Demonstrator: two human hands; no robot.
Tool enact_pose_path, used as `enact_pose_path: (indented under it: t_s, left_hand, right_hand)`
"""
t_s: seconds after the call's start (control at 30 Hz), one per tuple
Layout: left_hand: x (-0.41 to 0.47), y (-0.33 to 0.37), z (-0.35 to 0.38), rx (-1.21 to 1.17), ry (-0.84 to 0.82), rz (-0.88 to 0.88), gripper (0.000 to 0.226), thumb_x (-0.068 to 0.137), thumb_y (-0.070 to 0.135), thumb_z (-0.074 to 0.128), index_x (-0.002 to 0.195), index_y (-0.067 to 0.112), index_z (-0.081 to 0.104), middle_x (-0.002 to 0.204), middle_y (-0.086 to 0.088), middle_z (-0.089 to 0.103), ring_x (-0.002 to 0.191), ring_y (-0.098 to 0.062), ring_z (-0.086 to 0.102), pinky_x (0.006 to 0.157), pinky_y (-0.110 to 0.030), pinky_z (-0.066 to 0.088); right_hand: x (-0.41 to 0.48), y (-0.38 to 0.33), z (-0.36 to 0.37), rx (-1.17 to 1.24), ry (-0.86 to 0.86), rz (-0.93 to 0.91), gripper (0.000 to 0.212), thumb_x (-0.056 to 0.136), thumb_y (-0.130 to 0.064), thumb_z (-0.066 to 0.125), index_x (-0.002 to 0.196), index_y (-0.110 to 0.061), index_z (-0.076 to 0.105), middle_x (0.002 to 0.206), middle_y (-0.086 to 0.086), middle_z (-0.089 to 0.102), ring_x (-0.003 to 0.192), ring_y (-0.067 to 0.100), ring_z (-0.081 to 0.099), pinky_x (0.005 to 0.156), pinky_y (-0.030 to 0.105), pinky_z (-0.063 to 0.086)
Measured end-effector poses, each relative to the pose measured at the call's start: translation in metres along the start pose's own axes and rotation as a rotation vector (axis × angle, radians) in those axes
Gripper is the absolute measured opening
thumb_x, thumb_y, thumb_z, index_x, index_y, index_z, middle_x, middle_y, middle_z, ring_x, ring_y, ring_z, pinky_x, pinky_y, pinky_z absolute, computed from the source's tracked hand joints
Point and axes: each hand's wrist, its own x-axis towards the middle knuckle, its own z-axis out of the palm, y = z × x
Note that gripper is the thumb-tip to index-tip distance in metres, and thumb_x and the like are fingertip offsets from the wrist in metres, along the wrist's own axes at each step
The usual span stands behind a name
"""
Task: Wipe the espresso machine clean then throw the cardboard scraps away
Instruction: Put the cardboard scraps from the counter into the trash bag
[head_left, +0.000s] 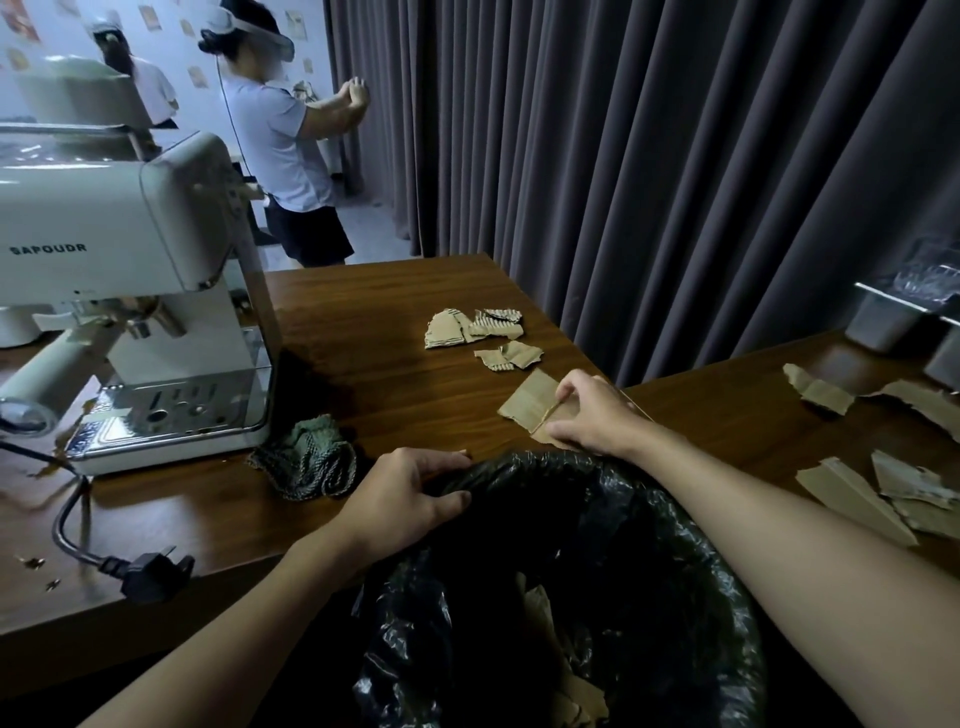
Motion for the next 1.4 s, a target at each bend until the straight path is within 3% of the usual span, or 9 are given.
enact_pose_path:
  t_s: [0.1, 0.23, 0.37, 0.47, 0.73, 0.9, 1.07, 1.17, 1.4]
  left_hand:
    - [0.0, 0.0, 0.0, 0.005, -0.004, 0.006, 0.036, 0.086, 0.022, 0.077, 0.121, 0.026, 0.072, 0.134, 0.015, 0.062, 0.12, 0.005, 0.057, 0.102, -0.016, 0.045]
    - [0.0, -0.001, 0.0, 0.001, -0.012, 0.011, 0.036, 0.086, 0.022, 0.077, 0.122, 0.025, 0.072, 0.135, 0.014, 0.062, 0.121, 0.005, 0.057, 0.102, -0.016, 0.045]
    - [0.0, -0.001, 0.0, -0.016, -0.008, -0.001, 0.035, 0.085, 0.022, 0.078, 0.119, 0.025, 0.074, 0.131, 0.014, 0.065, 0.118, 0.005, 0.059, 0.105, -0.022, 0.046]
    - [0.0, -0.001, 0.0, -0.019, -0.006, -0.001, 0.036, 0.084, 0.021, 0.079, 0.12, 0.025, 0.073, 0.13, 0.014, 0.066, 0.118, 0.007, 0.058, 0.105, -0.02, 0.045]
    - [-0.001, 0.005, -0.002, -0.057, -0.026, 0.0, 0.034, 0.084, 0.017, 0.079, 0.117, 0.025, 0.074, 0.131, 0.011, 0.065, 0.119, 0.009, 0.057, 0.107, -0.023, 0.045]
    - [-0.001, 0.002, 0.0, -0.074, -0.024, -0.017, 0.036, 0.084, 0.019, 0.079, 0.119, 0.027, 0.073, 0.133, 0.013, 0.064, 0.122, 0.008, 0.056, 0.11, -0.028, 0.044]
    - [-0.001, -0.001, 0.001, -0.107, -0.014, -0.037, 0.036, 0.083, 0.019, 0.079, 0.119, 0.025, 0.074, 0.131, 0.017, 0.065, 0.122, 0.008, 0.056, 0.111, -0.03, 0.044]
    - [-0.002, 0.0, 0.001, -0.126, -0.006, -0.049, 0.035, 0.083, 0.016, 0.08, 0.117, 0.025, 0.075, 0.13, 0.016, 0.065, 0.12, 0.008, 0.057, 0.111, -0.03, 0.044]
    - [-0.003, 0.006, 0.0, -0.127, 0.006, -0.03, 0.034, 0.084, 0.013, 0.079, 0.111, 0.032, 0.074, 0.127, 0.015, 0.067, 0.12, 0.008, 0.058, 0.11, -0.03, 0.045]
  right_hand:
    - [0.002, -0.001, -0.003, 0.238, 0.063, 0.012, 0.051, 0.077, -0.007, 0.072, 0.116, -0.023, 0.044, 0.118, 0.004, 0.048, 0.105, 0.019, 0.05, 0.088, 0.028, 0.044]
    - [-0.013, -0.009, -0.02, 0.501, 0.091, -0.027, 0.04, 0.084, 0.002, 0.064, 0.12, -0.013, 0.054, 0.099, 0.002, 0.06, 0.09, 0.013, 0.059, 0.07, 0.021, 0.05]
    - [-0.036, -0.014, -0.051, 0.788, -0.249, -0.102, 0.033, 0.088, 0.002, 0.063, 0.119, -0.008, 0.061, 0.098, 0.01, 0.069, 0.089, 0.017, 0.066, 0.078, 0.026, 0.054]
    - [-0.045, -0.014, -0.063, 0.562, -0.513, -0.17, 0.03, 0.09, -0.013, 0.066, 0.12, -0.013, 0.063, 0.109, 0.01, 0.072, 0.098, 0.02, 0.069, 0.086, 0.032, 0.052]
    - [-0.007, 0.005, -0.025, 0.351, -0.175, -0.113, 0.03, 0.089, -0.016, 0.066, 0.117, -0.022, 0.065, 0.123, 0.001, 0.063, 0.116, 0.015, 0.058, 0.1, 0.027, 0.045]
    - [0.026, 0.006, -0.007, 0.198, -0.175, -0.071, 0.058, 0.083, -0.033, 0.065, 0.138, -0.033, 0.047, 0.144, 0.001, 0.047, 0.127, 0.018, 0.048, 0.108, 0.037, 0.04]
    - [0.054, -0.004, 0.007, 0.0, -0.126, -0.157, 0.072, 0.091, -0.036, 0.058, 0.153, -0.028, 0.024, 0.162, -0.004, 0.019, 0.147, 0.019, 0.02, 0.12, 0.044, 0.02]
    - [0.067, -0.006, 0.014, -0.126, -0.132, -0.175, 0.072, 0.093, -0.043, 0.052, 0.155, -0.031, 0.017, 0.163, -0.003, 0.016, 0.149, 0.017, 0.012, 0.119, 0.046, 0.015]
    - [0.06, -0.007, 0.013, -0.081, 0.048, -0.262, 0.034, 0.098, -0.037, 0.046, 0.128, -0.029, 0.059, 0.128, -0.003, 0.046, 0.126, 0.019, 0.036, 0.107, 0.044, 0.023]
